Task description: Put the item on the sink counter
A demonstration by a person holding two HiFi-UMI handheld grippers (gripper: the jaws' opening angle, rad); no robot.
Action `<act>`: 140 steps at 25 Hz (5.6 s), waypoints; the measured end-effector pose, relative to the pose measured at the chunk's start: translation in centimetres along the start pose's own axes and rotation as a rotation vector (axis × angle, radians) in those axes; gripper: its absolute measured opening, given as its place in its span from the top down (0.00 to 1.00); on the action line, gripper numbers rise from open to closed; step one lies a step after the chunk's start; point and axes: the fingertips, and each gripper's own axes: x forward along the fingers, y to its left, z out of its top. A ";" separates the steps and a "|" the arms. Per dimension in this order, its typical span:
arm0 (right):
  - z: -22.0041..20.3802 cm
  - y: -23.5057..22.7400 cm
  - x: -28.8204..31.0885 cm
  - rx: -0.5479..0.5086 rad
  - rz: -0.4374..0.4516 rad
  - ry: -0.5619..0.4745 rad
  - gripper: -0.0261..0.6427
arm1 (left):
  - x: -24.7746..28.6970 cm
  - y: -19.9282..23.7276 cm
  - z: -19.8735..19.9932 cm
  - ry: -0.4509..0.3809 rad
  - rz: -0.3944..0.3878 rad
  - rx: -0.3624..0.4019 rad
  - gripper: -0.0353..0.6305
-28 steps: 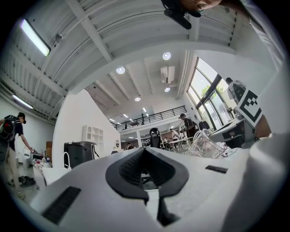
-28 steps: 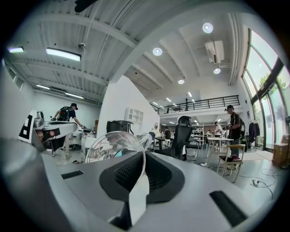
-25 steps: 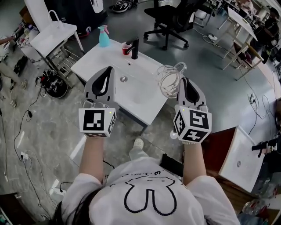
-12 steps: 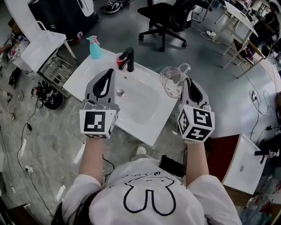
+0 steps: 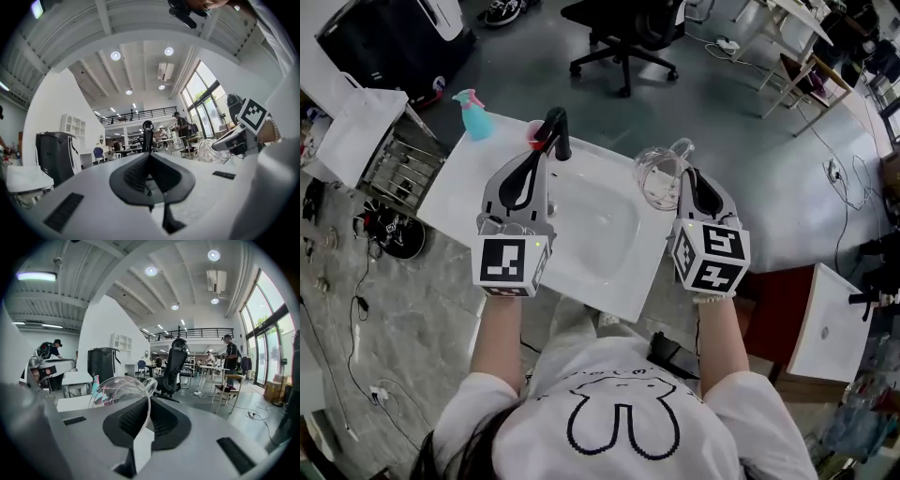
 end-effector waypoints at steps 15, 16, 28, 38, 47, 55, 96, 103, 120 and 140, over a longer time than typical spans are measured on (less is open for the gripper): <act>-8.2 -1.0 8.4 0.260 -0.152 0.393 0.90 | 7.6 1.2 -3.9 0.023 -0.209 -0.070 0.93; -8.7 -1.0 8.8 0.271 -0.158 0.413 0.90 | 7.8 1.3 -4.1 0.025 -0.218 -0.073 0.93; -13.7 -0.5 12.3 0.304 -0.252 0.618 0.90 | 10.3 1.6 -5.2 0.037 -0.298 -0.091 0.93; -16.2 -0.3 14.2 0.297 -0.309 0.689 0.90 | 11.3 2.1 -6.4 0.048 -0.328 -0.124 0.93; -17.7 -0.5 14.7 0.372 -0.335 0.710 0.90 | 11.4 2.3 -7.3 0.058 -0.347 -0.134 0.93; -17.9 -0.9 15.0 0.440 -0.372 0.700 0.90 | 11.7 2.2 -8.1 0.066 -0.383 -0.147 0.93; -4.2 -0.3 -0.2 0.369 -0.184 0.128 0.82 | 5.1 -2.3 -0.5 -0.075 -0.350 -0.085 0.93; -0.2 0.0 -4.5 0.222 -0.161 0.007 0.90 | 3.9 -2.6 1.4 -0.107 -0.330 -0.086 0.93; 10.9 0.8 -12.6 -0.189 -0.232 -0.469 0.92 | 3.9 -0.7 5.2 -0.178 -0.321 -0.029 0.93; 12.2 -0.9 -13.5 -0.225 -0.286 -0.493 0.92 | 3.7 0.6 9.0 -0.280 -0.346 0.026 0.93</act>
